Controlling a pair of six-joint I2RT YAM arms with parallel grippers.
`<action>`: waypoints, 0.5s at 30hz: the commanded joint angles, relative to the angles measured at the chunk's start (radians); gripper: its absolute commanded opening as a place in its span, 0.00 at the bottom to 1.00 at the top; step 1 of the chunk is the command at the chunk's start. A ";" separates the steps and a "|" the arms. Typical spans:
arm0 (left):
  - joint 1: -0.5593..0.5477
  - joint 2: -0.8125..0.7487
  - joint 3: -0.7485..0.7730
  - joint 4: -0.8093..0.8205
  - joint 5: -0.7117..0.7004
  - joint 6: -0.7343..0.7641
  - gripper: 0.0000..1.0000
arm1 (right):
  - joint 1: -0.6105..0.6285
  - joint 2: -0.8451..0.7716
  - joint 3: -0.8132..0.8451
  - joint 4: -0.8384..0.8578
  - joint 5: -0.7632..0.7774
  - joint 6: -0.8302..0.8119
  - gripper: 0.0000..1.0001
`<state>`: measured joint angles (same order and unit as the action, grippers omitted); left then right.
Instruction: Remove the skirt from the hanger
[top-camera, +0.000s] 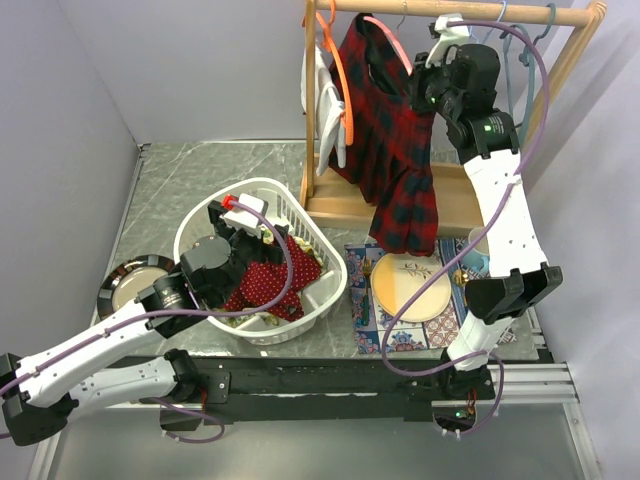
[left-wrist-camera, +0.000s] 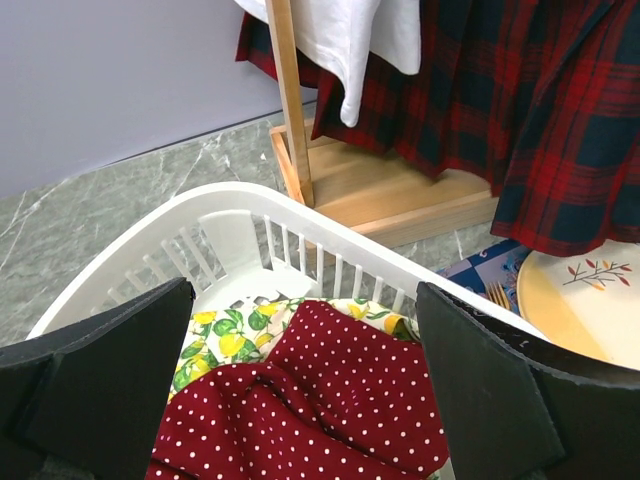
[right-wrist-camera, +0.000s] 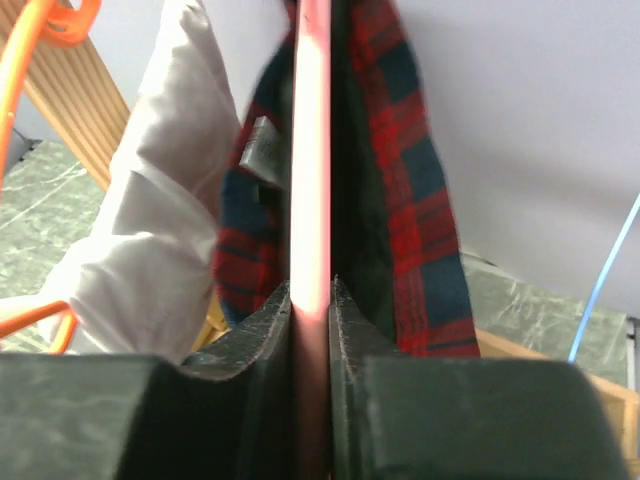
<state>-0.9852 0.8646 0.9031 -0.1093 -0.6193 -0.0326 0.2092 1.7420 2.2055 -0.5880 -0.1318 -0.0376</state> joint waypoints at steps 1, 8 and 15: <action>-0.003 0.005 0.000 0.028 -0.016 0.017 0.99 | 0.007 -0.027 0.057 0.086 0.006 -0.008 0.00; -0.001 0.002 -0.001 0.025 0.006 0.010 0.99 | 0.007 -0.099 0.028 0.154 -0.014 0.021 0.00; -0.003 -0.019 -0.004 0.033 0.004 0.011 0.99 | 0.007 -0.151 -0.007 0.224 0.012 0.036 0.00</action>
<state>-0.9852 0.8692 0.9031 -0.1120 -0.6186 -0.0296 0.2157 1.7054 2.1971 -0.5880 -0.1394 -0.0196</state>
